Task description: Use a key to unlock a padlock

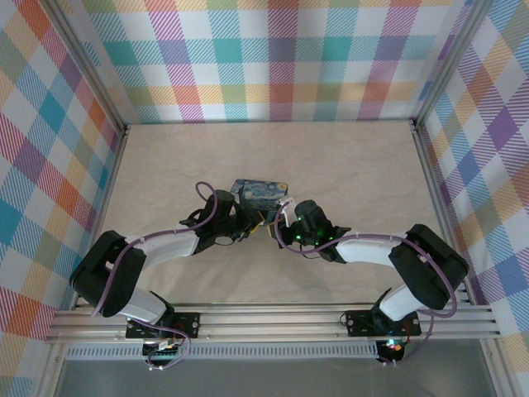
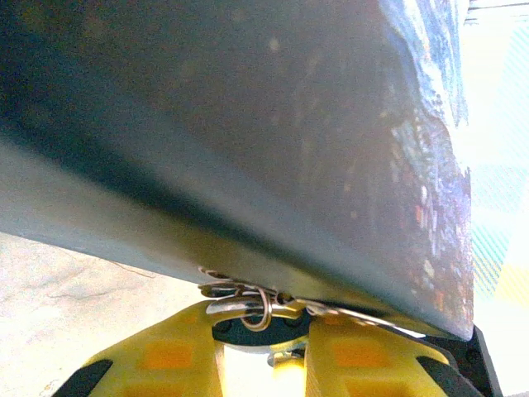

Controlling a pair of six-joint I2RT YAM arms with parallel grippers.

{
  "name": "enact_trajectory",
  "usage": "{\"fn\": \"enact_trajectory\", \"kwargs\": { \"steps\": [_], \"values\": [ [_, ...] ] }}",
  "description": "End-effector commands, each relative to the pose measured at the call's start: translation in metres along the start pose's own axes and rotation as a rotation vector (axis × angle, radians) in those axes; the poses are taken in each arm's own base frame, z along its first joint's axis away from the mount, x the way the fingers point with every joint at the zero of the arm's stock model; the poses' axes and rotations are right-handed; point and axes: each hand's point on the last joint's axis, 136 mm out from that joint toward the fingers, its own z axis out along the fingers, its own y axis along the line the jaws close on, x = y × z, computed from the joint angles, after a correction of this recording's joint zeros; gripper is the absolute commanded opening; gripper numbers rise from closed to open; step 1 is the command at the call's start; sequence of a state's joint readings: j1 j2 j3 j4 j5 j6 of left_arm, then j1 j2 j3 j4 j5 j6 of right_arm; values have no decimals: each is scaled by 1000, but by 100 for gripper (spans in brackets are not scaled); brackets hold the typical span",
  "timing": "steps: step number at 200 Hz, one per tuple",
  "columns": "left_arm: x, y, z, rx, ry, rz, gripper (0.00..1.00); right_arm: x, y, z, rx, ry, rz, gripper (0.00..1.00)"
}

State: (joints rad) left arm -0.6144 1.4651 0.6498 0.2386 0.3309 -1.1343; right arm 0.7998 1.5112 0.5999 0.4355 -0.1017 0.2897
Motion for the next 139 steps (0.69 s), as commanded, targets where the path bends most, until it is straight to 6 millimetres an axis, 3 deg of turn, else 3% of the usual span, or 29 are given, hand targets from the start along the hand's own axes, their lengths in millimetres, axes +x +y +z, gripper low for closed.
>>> {"fn": "enact_trajectory", "kwargs": {
  "steps": [1, 64, 139],
  "values": [
    [20, -18, 3, 66, 80, 17, 15, -26, 18, 1, -69, -103, -71, 0],
    [23, -20, 0, 47, 95, 12, 14, -34, 15, 2, -50, -150, -147, 0],
    [24, -23, -3, 42, 100, 18, 14, -28, 13, 3, -39, -140, -177, 0]
  ]
}}
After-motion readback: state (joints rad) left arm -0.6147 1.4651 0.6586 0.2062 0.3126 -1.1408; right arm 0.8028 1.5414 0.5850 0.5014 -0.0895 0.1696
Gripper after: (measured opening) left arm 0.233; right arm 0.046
